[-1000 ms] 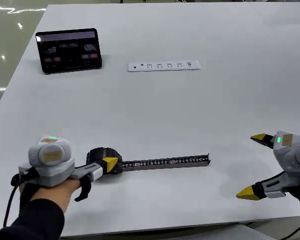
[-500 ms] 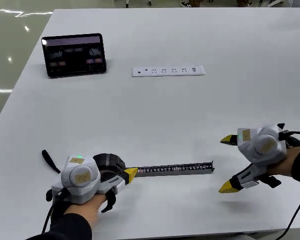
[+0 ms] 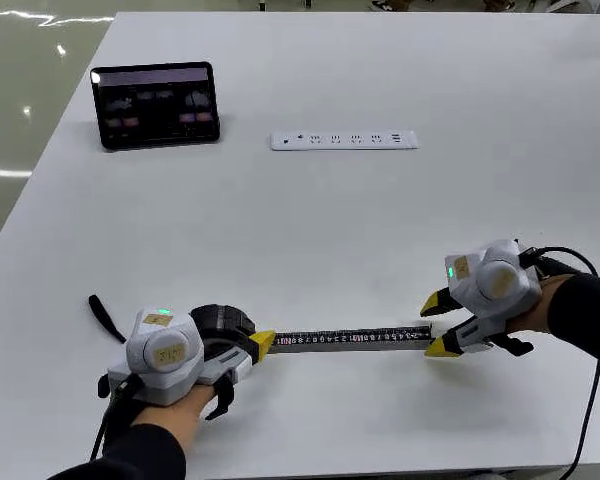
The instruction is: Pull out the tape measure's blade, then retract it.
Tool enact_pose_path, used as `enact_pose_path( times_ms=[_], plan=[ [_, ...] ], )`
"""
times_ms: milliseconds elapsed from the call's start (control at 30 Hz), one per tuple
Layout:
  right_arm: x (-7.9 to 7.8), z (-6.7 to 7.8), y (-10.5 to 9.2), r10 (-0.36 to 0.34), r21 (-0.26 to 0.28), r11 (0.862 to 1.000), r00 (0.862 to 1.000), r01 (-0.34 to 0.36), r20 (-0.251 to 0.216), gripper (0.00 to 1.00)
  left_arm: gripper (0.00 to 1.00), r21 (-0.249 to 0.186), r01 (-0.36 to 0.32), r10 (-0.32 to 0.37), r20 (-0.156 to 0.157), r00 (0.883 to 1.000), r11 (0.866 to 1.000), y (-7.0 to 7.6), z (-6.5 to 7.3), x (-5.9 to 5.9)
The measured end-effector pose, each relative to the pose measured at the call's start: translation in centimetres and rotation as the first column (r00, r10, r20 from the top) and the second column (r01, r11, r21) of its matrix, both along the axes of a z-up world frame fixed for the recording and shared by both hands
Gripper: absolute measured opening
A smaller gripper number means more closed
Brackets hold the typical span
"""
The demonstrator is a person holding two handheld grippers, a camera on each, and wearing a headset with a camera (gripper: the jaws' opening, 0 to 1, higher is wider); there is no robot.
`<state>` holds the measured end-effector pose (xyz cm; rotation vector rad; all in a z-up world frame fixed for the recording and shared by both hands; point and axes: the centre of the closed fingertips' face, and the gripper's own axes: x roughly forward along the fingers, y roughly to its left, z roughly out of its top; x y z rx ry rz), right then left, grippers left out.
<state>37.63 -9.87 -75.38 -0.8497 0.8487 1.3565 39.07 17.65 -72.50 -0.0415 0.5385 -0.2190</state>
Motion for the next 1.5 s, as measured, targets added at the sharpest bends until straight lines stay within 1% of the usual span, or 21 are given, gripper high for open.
enact_pose_path(
  times_ms=[100,200,267,333,367,433,567,633,667,700,800,833,900,933,967,1100,1200,1500],
  plan=[
    [-0.09,-0.21,0.01,0.006,-0.005,1.000,1.000,-0.006,-0.008,0.21,0.92,0.000,0.006,-0.006,0.002,1.000,1.000,-0.21,0.02,0.03],
    [0.03,-0.54,-0.04,0.007,-0.015,1.000,1.000,-0.007,-0.014,0.13,0.90,-0.002,0.008,-0.008,0.004,1.000,1.000,-0.30,0.01,0.08],
    [0.04,-0.64,-0.01,0.003,-0.016,1.000,1.000,-0.003,-0.019,0.12,0.88,-0.007,0.005,-0.005,0.004,1.000,1.000,-0.31,-0.01,0.15],
    [0.01,-0.55,0.05,-0.023,-0.013,1.000,0.999,0.023,-0.033,0.12,0.86,-0.057,-0.011,0.010,-0.009,1.000,0.998,-0.61,0.06,0.18],
    [0.01,-0.52,0.07,-0.033,-0.009,0.999,0.999,0.033,-0.039,0.12,0.86,-0.055,-0.014,0.014,-0.010,1.000,0.998,-0.53,0.14,0.16],
    [0.00,-0.58,0.01,-0.017,-0.008,1.000,0.999,0.017,-0.028,0.12,0.83,-0.049,-0.017,0.016,-0.013,1.000,0.999,-0.50,0.01,0.17],
    [-0.10,-0.60,0.10,0.000,-0.029,1.000,1.000,-0.001,-0.012,0.12,0.81,-0.072,-0.031,0.029,-0.025,0.999,0.997,-0.63,-0.11,0.16],
    [-0.20,-0.59,0.20,-0.001,-0.041,0.999,1.000,0.001,-0.005,0.12,0.77,-0.080,-0.030,0.028,-0.032,0.999,0.996,-0.82,-0.13,0.11],
    [-0.17,-0.60,0.20,-0.007,-0.046,0.999,1.000,0.007,-0.004,0.12,0.73,-0.077,-0.028,0.026,-0.036,0.999,0.997,-0.91,-0.16,0.08],
    [-0.08,-0.63,0.14,-0.025,-0.054,0.998,1.000,0.024,-0.003,0.12,0.72,-0.065,-0.032,0.030,-0.035,0.999,0.997,-0.83,-0.16,0.07],
    [-0.07,-0.65,0.06,-0.030,-0.056,0.998,1.000,0.030,-0.006,0.12,0.66,-0.074,-0.056,0.052,-0.051,0.997,0.996,-0.31,-0.28,0.08],
    [-0.02,-0.65,0.04,-0.046,-0.056,0.997,0.999,0.045,-0.014,0.12,0.66,-0.080,-0.054,0.050,-0.055,0.997,0.995,-0.35,-0.34,0.02],
    [-0.05,-0.66,0.10,-0.047,-0.058,0.997,0.999,0.046,-0.017,0.11,0.65,-0.066,-0.049,0.046,-0.054,0.998,0.997,-0.43,-0.31,-0.02],
    [0.04,-0.69,0.10,-0.083,-0.063,0.995,0.996,0.081,-0.030,0.11,0.65,-0.061,-0.049,0.045,-0.060,0.997,0.997,-0.41,-0.34,-0.04],
    [0.09,-0.69,0.10,-0.098,-0.065,0.993,0.995,0.095,-0.034,0.11,0.65,-0.058,-0.048,0.044,-0.062,0.997,0.997,-0.38,-0.34,-0.05],
    [0.02,-0.77,0.06,-0.089,-0.052,0.995,0.996,0.087,-0.027,0.11,0.63,-0.042,-0.039,0.035,-0.081,0.996,0.998,-0.28,-0.49,-0.06],
    [0.05,-0.77,0.18,-0.099,-0.047,0.994,0.995,0.098,-0.031,0.11,0.63,-0.042,-0.037,0.033,-0.086,0.996,0.998,-0.27,-0.54,-0.04],
    [-0.01,-0.75,0.20,-0.084,-0.028,0.996,0.996,0.083,-0.026,0.11,0.63,-0.043,-0.036,0.032,-0.091,0.995,0.998,-0.24,-0.55,-0.11]
  ],
)
